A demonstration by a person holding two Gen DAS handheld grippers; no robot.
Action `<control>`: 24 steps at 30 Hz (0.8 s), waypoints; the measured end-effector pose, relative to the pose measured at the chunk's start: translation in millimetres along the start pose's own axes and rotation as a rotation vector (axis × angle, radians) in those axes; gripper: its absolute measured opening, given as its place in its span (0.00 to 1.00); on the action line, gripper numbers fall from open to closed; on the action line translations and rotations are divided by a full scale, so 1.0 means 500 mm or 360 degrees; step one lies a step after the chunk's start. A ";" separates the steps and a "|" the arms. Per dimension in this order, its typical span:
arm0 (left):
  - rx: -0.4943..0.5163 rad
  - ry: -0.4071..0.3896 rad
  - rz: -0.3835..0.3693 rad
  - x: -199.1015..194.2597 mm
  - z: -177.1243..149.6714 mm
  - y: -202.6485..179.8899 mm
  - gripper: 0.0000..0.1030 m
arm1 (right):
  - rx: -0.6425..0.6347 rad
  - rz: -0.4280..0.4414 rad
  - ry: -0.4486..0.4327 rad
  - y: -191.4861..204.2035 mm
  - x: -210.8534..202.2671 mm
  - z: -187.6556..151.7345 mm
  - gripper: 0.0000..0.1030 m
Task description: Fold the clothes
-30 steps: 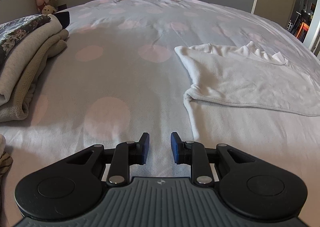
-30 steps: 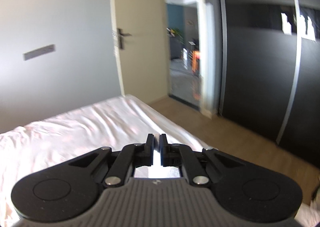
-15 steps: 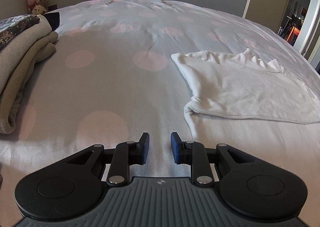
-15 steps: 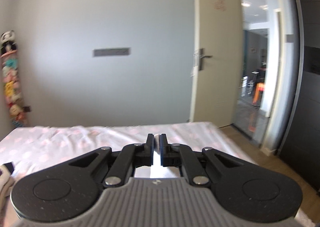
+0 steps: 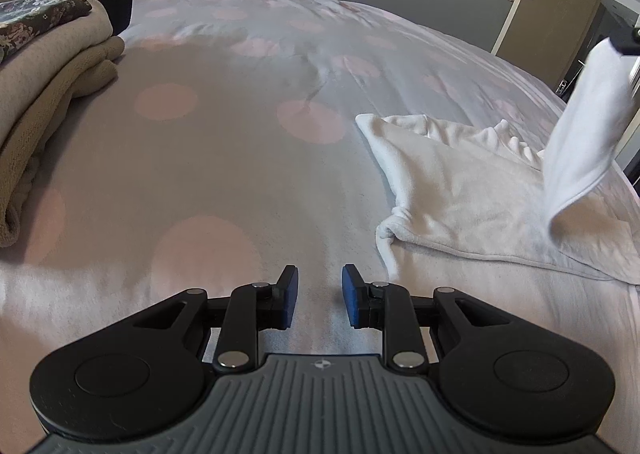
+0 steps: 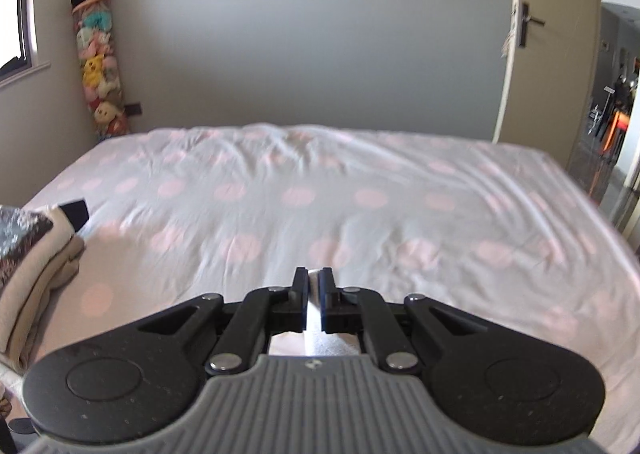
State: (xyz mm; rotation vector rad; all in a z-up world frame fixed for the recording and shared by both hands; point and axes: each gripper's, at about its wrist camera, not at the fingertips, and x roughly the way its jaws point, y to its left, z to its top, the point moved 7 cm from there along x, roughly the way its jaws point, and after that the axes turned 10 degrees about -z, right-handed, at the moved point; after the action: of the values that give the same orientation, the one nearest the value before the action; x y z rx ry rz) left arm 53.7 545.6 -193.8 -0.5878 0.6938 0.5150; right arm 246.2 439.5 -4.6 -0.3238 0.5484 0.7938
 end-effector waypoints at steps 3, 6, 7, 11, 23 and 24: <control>-0.0009 0.0001 0.0002 0.008 0.001 0.006 0.22 | -0.0003 0.0061 0.0083 0.045 0.072 -0.036 0.03; -0.0006 -0.0010 0.0002 0.018 0.004 0.013 0.22 | -0.0004 0.0106 0.0149 0.079 0.117 -0.078 0.03; -0.0002 -0.0016 -0.0004 0.021 0.005 0.014 0.22 | 0.0002 0.0120 0.0164 0.087 0.130 -0.085 0.03; 0.0007 -0.0049 -0.0027 0.025 0.013 0.016 0.22 | 0.0018 0.0160 0.0215 0.102 0.168 -0.117 0.04; 0.0114 -0.0082 0.0044 0.017 0.016 -0.006 0.22 | 0.0208 0.0036 0.0303 -0.094 0.138 -0.308 0.07; 0.0139 -0.0087 0.0060 0.013 0.016 -0.011 0.22 | 0.0223 0.0017 0.0306 -0.113 0.130 -0.326 0.07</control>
State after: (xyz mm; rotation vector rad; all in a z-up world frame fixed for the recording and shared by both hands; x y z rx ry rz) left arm 64.9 548.4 -191.6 -0.4782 0.6732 0.5310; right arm 270.0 363.1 -170.6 -0.2694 0.7833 0.7345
